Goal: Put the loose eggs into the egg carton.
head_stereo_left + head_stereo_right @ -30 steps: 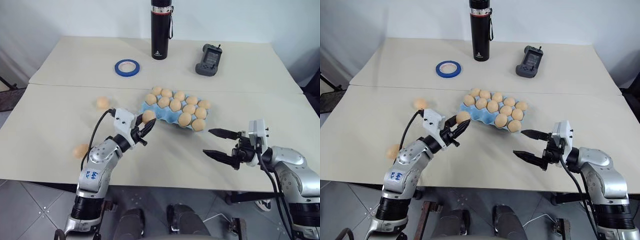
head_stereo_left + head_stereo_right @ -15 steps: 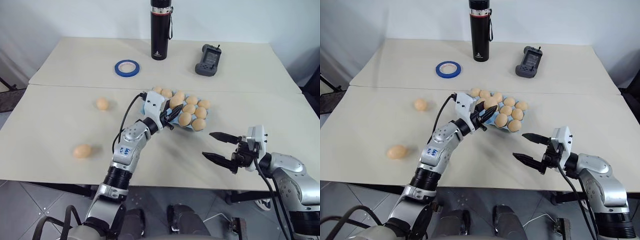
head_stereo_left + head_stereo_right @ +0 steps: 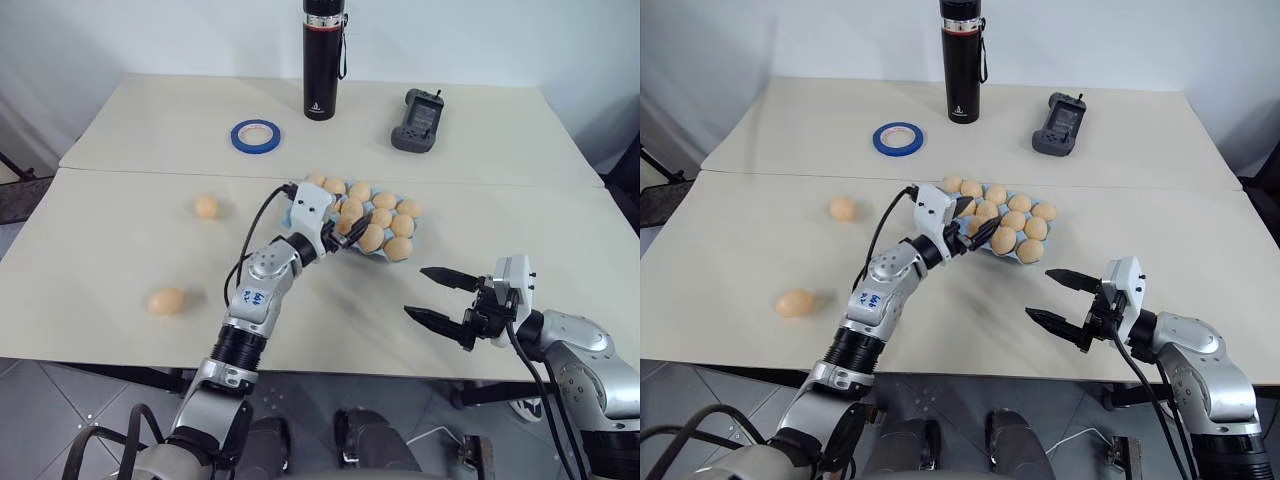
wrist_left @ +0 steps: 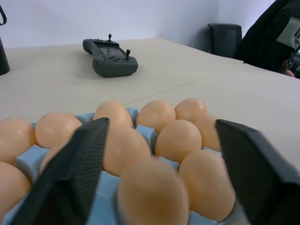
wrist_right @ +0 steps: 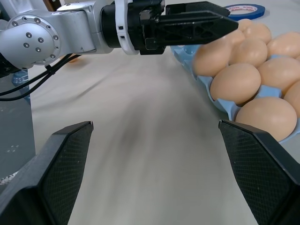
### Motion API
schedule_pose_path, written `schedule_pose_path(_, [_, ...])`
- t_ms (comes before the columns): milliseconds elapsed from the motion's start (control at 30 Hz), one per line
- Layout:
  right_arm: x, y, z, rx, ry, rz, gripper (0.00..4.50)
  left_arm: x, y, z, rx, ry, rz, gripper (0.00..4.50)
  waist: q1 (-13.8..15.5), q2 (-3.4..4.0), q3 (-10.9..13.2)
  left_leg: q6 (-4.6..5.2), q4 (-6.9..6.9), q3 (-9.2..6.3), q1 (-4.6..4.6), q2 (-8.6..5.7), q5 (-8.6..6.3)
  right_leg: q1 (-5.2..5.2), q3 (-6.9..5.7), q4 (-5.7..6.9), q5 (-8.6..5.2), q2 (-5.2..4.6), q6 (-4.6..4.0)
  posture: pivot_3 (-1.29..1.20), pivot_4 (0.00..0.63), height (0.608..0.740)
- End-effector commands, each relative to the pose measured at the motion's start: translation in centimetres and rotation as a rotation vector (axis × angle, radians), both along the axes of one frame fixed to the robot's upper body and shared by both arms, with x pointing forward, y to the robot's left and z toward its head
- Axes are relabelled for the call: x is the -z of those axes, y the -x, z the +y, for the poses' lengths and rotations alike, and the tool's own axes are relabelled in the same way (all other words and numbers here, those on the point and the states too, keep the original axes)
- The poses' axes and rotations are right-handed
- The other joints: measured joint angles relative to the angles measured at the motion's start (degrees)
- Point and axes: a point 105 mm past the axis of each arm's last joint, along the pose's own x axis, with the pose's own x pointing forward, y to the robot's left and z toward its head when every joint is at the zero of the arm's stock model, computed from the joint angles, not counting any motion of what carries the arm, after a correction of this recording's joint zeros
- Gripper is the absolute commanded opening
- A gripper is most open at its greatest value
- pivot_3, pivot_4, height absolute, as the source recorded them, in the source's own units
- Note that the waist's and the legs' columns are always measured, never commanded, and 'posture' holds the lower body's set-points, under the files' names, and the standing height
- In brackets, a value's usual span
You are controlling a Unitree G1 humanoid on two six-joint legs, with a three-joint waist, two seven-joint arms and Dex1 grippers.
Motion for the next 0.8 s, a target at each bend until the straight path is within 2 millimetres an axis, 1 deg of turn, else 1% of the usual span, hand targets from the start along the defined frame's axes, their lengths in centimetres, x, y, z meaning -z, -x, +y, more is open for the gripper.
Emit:
schedule_pose_path(33, [-1.3,0.0,-0.2,0.005,-0.006,-0.064,4.5,-1.6,0.1,-0.4,0.018,0.02,-0.054,4.45,0.0,0.0,0.0,0.0,-0.01,0.0,0.0,0.0,0.0,0.0,0.0,0.0,0.0,0.0,0.0,0.0,0.15,0.74])
schedule_pose_path(233, [-1.3,-0.1,-0.1,0.002,-0.005,-0.061,4.5,-1.8,0.3,0.3,0.011,0.039,-0.05,4.45,0.0,0.0,0.0,0.0,0.01,-0.01,0.0,0.0,0.0,0.0,0.0,0.0,0.0,0.0,0.0,0.0,0.15,0.74])
schedule_pose_path(333, [-1.3,-0.1,-0.1,0.001,-0.005,-0.062,4.5,-2.1,1.1,0.7,0.044,0.035,-0.073,4.45,-0.1,0.0,0.0,0.0,-0.01,0.0,0.01,0.0,0.0,0.0,0.0,0.0,0.0,0.0,0.0,0.0,0.15,0.74])
schedule_pose_path(400, [-1.4,-0.2,-0.1,0.0,-0.005,-0.063,4.5,-2.2,2.0,1.6,0.059,0.031,-0.077,4.45,-0.1,0.02,0.0,-0.01,-0.04,-0.01,0.01,0.0,0.0,0.0,0.0,0.0,0.0,0.0,0.0,0.0,0.15,0.74])
schedule_pose_path(533, [-1.4,-0.2,-0.3,0.001,-0.007,-0.063,4.5,-1.9,4.3,4.3,0.057,0.034,-0.044,4.45,-0.2,0.04,0.0,-0.02,-0.07,-0.01,0.04,0.03,-0.01,0.0,0.0,0.01,0.0,0.0,0.0,0.0,0.15,0.74])
schedule_pose_path(600, [-1.4,-0.2,-0.4,0.0,-0.008,-0.059,4.5,-0.8,6.2,6.5,0.062,-0.013,-0.014,4.45,-0.3,0.06,0.0,-0.03,-0.06,-0.03,0.05,0.04,-0.01,0.0,-0.01,0.03,0.0,0.0,-0.01,0.0,0.15,0.74])
schedule_pose_path(667, [-1.3,-0.2,-0.5,-0.003,-0.01,-0.055,4.5,0.1,7.6,8.2,0.055,-0.047,0.021,4.45,-0.3,0.08,0.0,-0.03,-0.07,-0.02,0.08,0.05,-0.01,0.01,0.01,0.06,-0.01,-0.01,-0.03,0.0,0.15,0.74])
schedule_pose_path(800, [-1.3,-0.4,-0.1,-0.028,-0.023,-0.052,4.5,0.7,10.0,11.8,0.013,-0.078,0.067,4.45,-0.2,0.1,0.2,0.03,-0.01,-0.03,0.1,0.05,0.03,0.05,-0.01,0.05,0.0,-0.1,-0.07,0.0,0.15,0.74])
